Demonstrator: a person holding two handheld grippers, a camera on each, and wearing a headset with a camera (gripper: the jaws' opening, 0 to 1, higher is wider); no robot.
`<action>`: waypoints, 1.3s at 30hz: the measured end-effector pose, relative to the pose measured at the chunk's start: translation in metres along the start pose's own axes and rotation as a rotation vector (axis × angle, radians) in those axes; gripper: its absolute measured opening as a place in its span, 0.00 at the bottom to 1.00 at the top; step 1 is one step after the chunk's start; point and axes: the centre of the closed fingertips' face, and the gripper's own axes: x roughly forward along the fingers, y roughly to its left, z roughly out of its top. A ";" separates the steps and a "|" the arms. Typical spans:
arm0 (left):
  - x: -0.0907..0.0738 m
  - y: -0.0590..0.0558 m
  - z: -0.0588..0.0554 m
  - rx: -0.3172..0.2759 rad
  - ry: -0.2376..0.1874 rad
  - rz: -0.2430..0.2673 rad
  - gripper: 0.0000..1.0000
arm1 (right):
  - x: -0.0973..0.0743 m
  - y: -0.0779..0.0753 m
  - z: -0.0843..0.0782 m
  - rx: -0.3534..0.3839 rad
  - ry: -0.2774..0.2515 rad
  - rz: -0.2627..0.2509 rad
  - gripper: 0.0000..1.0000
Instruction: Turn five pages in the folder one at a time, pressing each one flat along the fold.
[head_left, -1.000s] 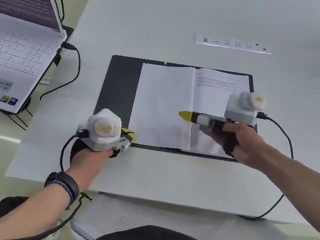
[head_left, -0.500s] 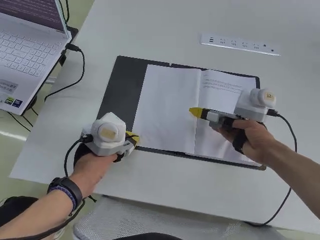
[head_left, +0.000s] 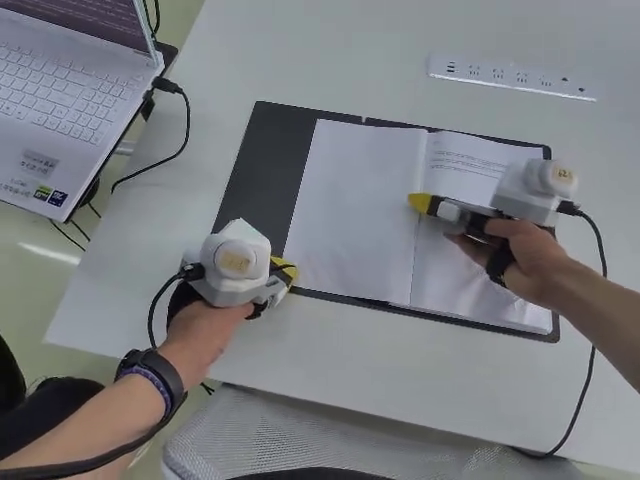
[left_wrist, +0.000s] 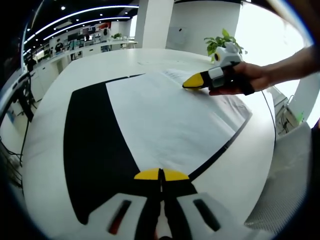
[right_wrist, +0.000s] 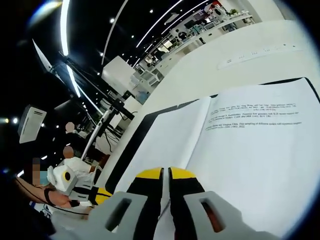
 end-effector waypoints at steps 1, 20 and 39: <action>0.000 0.000 0.000 0.001 0.001 0.000 0.00 | 0.000 0.000 -0.001 -0.015 0.002 0.001 0.00; 0.001 -0.001 -0.001 0.005 0.004 0.010 0.00 | 0.009 -0.019 0.020 0.076 -0.059 0.018 0.00; 0.002 0.000 -0.001 -0.011 0.002 0.010 0.00 | 0.040 -0.070 0.080 0.226 -0.253 -0.065 0.00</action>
